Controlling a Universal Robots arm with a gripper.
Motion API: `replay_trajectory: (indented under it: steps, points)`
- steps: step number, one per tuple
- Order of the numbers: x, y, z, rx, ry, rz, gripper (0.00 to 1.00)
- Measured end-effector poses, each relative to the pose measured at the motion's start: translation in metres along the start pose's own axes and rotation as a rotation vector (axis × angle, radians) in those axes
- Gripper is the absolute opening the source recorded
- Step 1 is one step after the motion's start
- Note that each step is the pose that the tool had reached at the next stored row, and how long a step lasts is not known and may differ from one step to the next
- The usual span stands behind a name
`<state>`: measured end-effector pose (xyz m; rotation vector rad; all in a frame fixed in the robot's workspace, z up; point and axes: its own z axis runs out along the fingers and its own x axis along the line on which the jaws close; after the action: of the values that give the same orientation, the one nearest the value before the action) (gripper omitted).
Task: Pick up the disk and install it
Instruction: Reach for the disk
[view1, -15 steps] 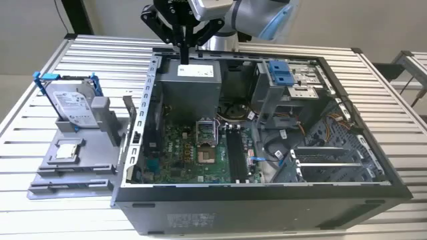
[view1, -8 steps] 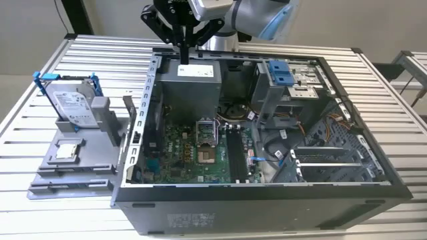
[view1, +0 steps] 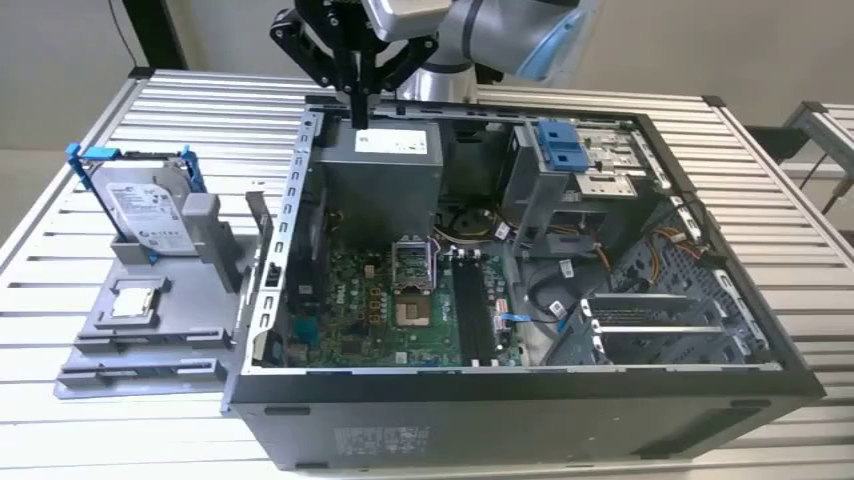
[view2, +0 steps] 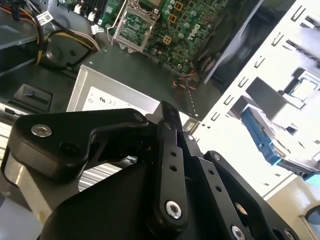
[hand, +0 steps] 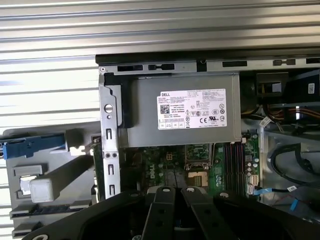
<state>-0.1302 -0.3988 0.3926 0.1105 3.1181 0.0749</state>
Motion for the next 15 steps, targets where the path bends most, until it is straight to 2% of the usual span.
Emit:
replay_trajectory:
  steps: [8, 15]
  points:
    - [0.0188, -0.0008, -0.0004, -0.0001, -0.0001, 0.0, 0.0]
    - [0.0345, 0.0038, -0.0004, 0.0, 0.0, 0.0, 0.0]
